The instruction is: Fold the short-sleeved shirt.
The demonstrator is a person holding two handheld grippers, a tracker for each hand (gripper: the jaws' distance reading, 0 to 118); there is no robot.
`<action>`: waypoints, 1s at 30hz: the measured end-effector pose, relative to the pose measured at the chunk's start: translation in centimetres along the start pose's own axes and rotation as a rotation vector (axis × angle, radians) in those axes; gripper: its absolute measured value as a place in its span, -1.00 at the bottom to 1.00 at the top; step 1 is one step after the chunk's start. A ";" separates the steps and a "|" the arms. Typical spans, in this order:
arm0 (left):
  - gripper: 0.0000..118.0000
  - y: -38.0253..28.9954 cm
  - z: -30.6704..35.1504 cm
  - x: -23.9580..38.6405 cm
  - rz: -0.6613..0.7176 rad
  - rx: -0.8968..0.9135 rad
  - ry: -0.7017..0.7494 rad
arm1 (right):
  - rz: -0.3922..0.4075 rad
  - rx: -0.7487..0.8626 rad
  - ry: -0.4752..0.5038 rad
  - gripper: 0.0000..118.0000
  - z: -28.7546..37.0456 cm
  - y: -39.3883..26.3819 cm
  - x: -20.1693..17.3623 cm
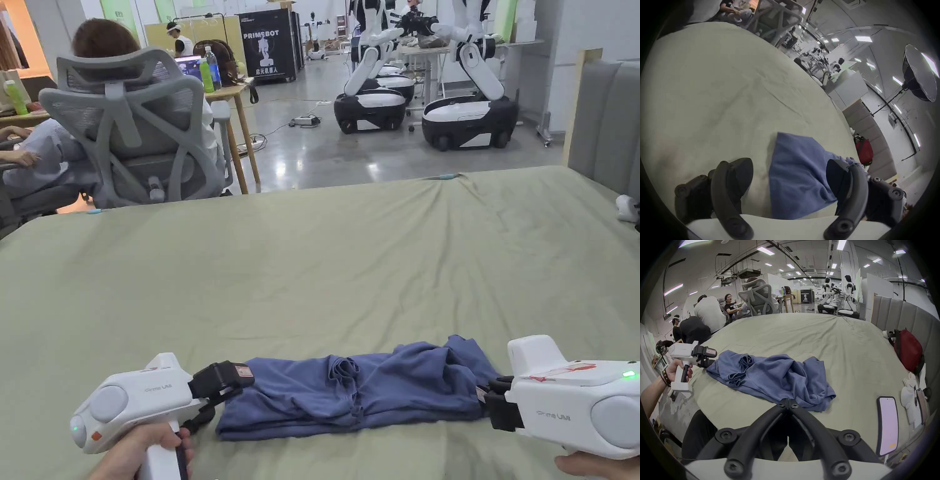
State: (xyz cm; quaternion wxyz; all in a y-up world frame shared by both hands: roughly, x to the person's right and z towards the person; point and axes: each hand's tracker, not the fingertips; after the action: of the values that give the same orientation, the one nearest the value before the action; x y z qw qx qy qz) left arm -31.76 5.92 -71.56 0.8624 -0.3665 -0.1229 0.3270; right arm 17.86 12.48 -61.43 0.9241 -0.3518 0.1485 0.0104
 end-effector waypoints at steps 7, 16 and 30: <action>-0.68 -1.9 -3.0 3.8 -0.097 -0.114 -0.064 | -0.008 0.001 -0.001 -1.00 0.1 0.0 0.0; -0.68 -0.1 1.4 1.9 -0.098 -0.016 -0.024 | 0.004 0.013 0.000 -1.00 0.5 0.8 -0.1; -0.68 1.6 8.2 2.2 -0.075 0.078 -0.004 | 0.020 0.021 0.046 -1.00 -0.2 1.2 -2.0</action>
State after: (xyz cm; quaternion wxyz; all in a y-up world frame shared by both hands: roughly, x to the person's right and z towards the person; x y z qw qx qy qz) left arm -34.56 12.77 -67.02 0.8873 -0.3272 -0.1256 0.2997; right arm 15.73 13.43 -61.72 0.9240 -0.3406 0.1735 0.0097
